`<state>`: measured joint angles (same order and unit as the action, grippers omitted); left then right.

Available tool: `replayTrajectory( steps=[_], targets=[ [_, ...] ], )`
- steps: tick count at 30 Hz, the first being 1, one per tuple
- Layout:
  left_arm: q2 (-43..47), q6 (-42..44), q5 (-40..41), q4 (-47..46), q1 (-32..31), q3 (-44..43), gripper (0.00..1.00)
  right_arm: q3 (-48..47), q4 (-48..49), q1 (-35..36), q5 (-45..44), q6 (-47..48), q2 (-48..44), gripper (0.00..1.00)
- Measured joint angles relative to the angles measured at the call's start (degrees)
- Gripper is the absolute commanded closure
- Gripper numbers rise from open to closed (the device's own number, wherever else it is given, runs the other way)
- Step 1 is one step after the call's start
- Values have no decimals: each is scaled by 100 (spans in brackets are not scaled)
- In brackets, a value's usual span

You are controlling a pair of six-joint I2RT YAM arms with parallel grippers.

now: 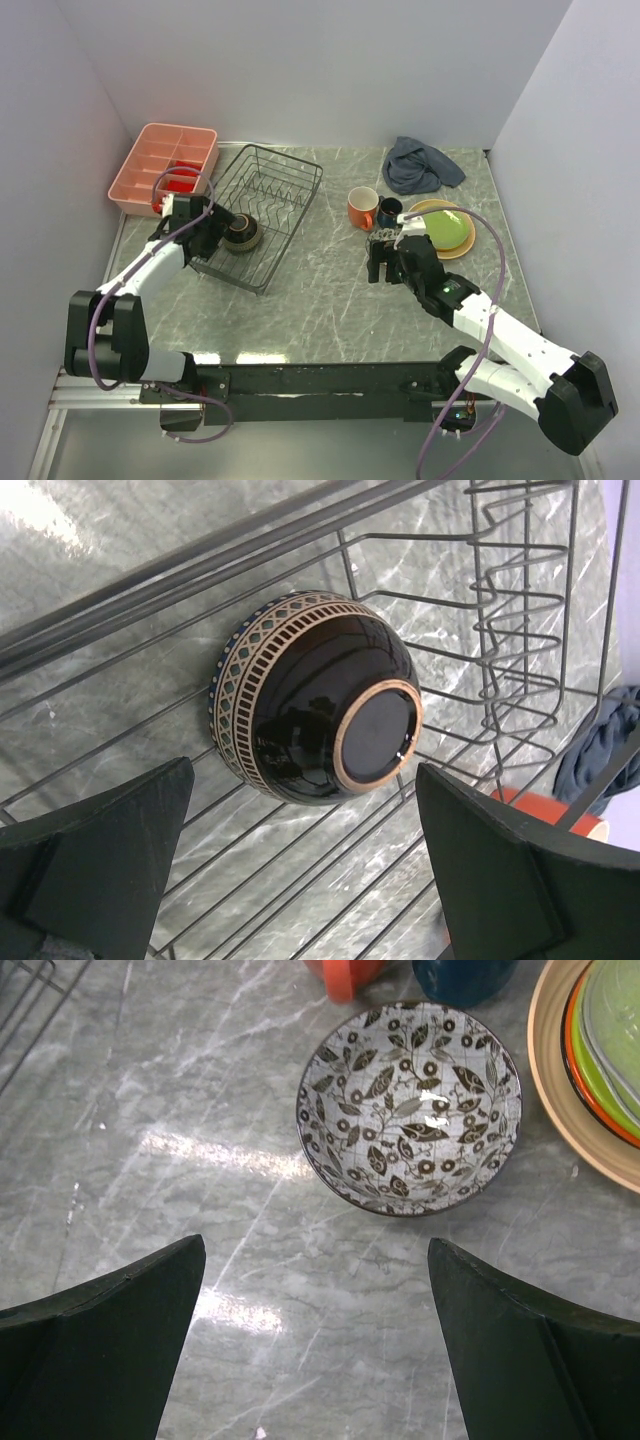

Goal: Unload the mixed dishes from the dish rack
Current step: Pick up the bowl from the dish rack.

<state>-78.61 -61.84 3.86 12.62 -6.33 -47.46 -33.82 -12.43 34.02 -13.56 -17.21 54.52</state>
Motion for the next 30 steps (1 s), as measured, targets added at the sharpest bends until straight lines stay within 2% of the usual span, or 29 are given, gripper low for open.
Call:
replayTrajectory(
  steps=[13, 21, 30],
  targets=[
    [-87, -765, 92, -785, -9, 647, 1, 59, 2, -63, 20, 15, -39, 0],
    [-186, -1056, 219, -962, -7, 708, 1, 59, 2, -114, 70, 15, -39, 0],
    [-293, -1458, 313, -1561, -7, 997, 1, 59, 4, -184, 116, 17, -44, 0]
  ],
)
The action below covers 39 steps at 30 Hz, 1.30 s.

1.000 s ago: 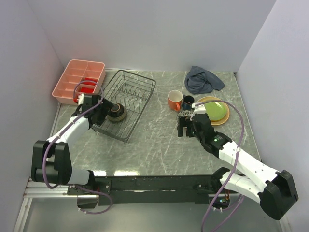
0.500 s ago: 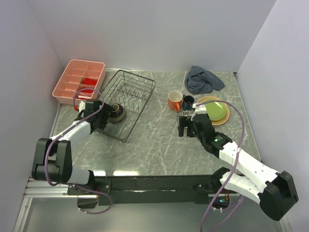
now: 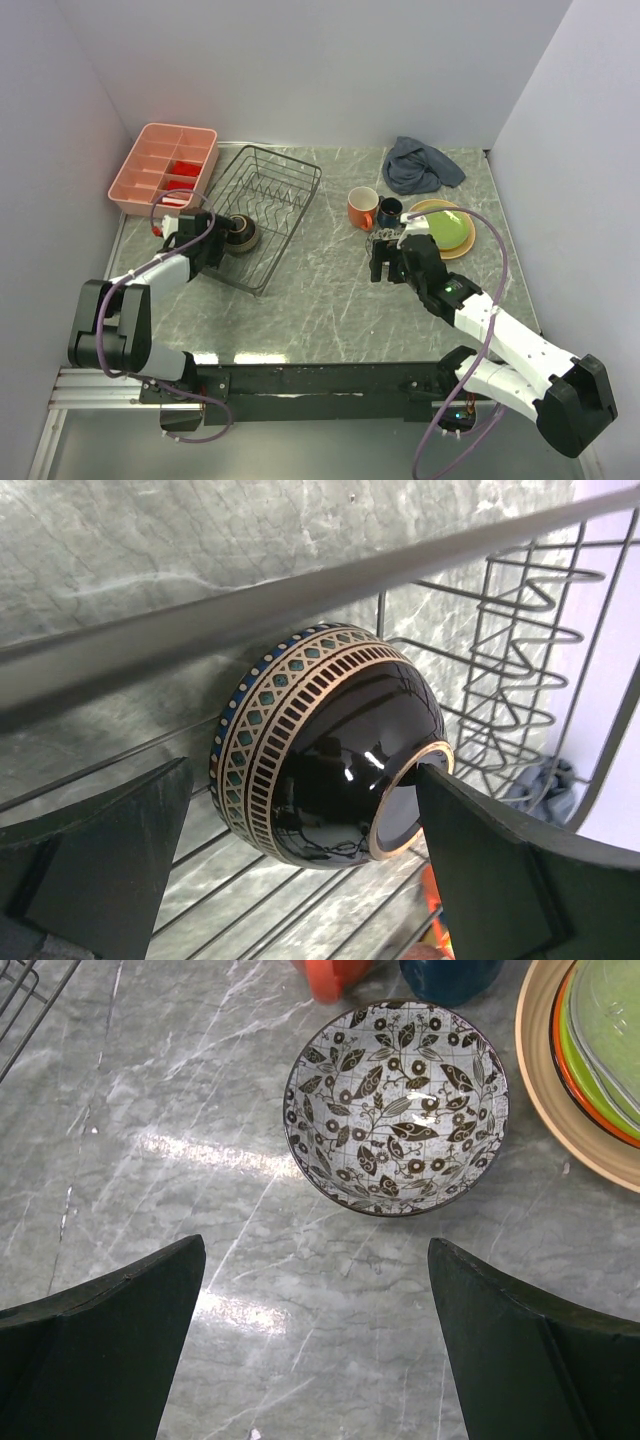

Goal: Unload the mixed dishes from the dish rack
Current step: Pick up the bowl from the dish rack.

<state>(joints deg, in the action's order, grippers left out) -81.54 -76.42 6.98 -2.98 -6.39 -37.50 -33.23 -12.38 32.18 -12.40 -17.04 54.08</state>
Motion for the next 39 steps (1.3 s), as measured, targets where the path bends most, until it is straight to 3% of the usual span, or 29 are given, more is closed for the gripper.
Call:
replayTrajectory(
  steps=[21, 29, 34, 39],
  targets=[
    [-201, -389, 199, -846, -133, 280, 1, 79, 131, -129, 133, -2, -120, 0],
    [-42, -442, 240, -1231, -138, 599, 17, 94, 151, -144, 162, -2, -125, 0],
    [348, -332, 358, -1064, -153, 656, 32, 94, 168, -151, 201, -4, -127, 0],
    [758, -155, 487, -815, -153, 675, 39, 96, 173, -160, 267, -4, -142, 0]
  ],
)
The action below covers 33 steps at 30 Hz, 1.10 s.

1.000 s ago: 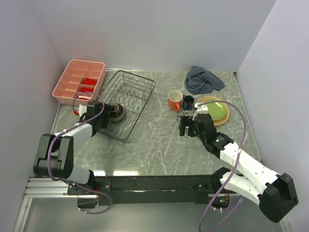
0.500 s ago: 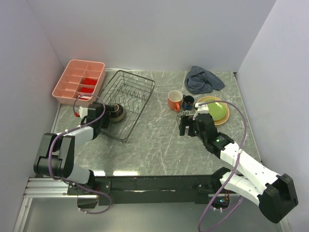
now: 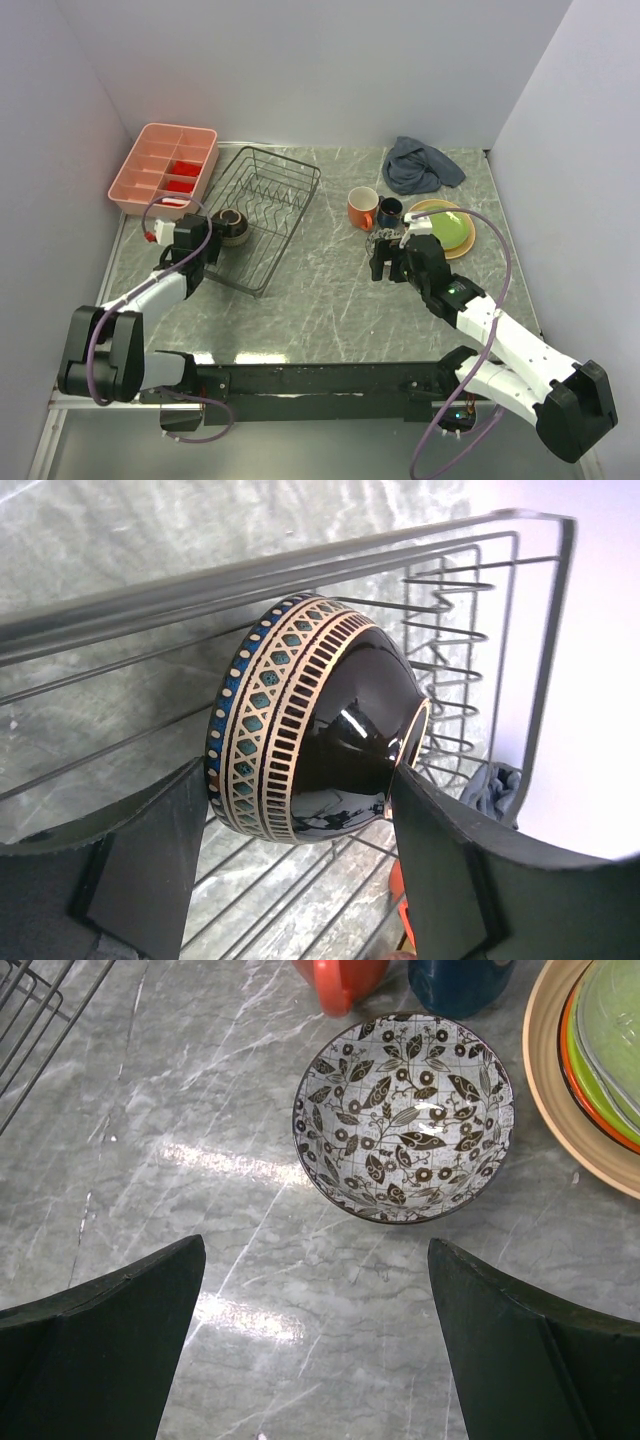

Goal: Unload the mixed dishes from the dish rack
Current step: Pick up the bowl from the dish rack.

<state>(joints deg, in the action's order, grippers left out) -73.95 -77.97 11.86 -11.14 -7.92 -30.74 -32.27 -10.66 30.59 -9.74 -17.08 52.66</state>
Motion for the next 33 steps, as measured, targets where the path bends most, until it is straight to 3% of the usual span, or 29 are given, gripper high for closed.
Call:
replayTrajectory(
  steps=[18, 33],
  targets=[
    [708, 1193, 57, 654, -4, -52, 58, 7, -7, -26, 153, -24, -118, 0],
    [1517, 3394, -372, 1034, -4, -562, 64, -555, -444, -28, 673, -42, -341, 0]
  ],
)
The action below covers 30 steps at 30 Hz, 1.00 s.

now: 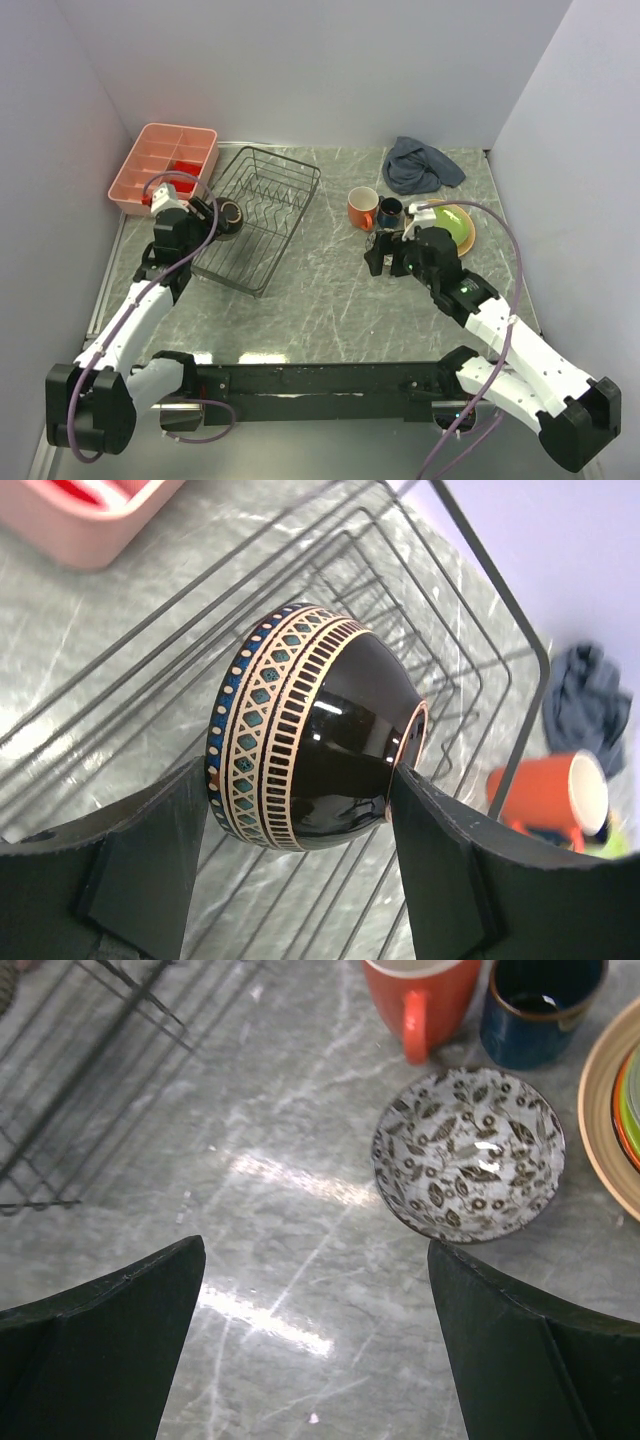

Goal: Unload the mixed dishes from the dish rack
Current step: Pick up the bowl from the dish rack, then place the bowl at the center of the board.

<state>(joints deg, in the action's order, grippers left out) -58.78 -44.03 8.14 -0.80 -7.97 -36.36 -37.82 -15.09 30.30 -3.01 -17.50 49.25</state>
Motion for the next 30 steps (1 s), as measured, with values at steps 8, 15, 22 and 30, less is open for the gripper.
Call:
replayTrajectory(
  steps=[8, 15, 22, 30],
  targets=[
    [216, 1657, -616, 273, -162, -483, 65, -363, -173, -4, 361, 2, -103, 0],
    [319, 3112, -981, 372, -841, -787, 66, -619, -402, -9, 866, 46, -68, 0],
    [380, 4478, -1091, 627, -1808, -911, 66, -953, -664, -11, 1220, 227, -39, 0],
    [280, 5862, -789, 905, -3182, -1069, 68, -1482, -966, -13, 1672, 568, 184, 0]
  ],
)
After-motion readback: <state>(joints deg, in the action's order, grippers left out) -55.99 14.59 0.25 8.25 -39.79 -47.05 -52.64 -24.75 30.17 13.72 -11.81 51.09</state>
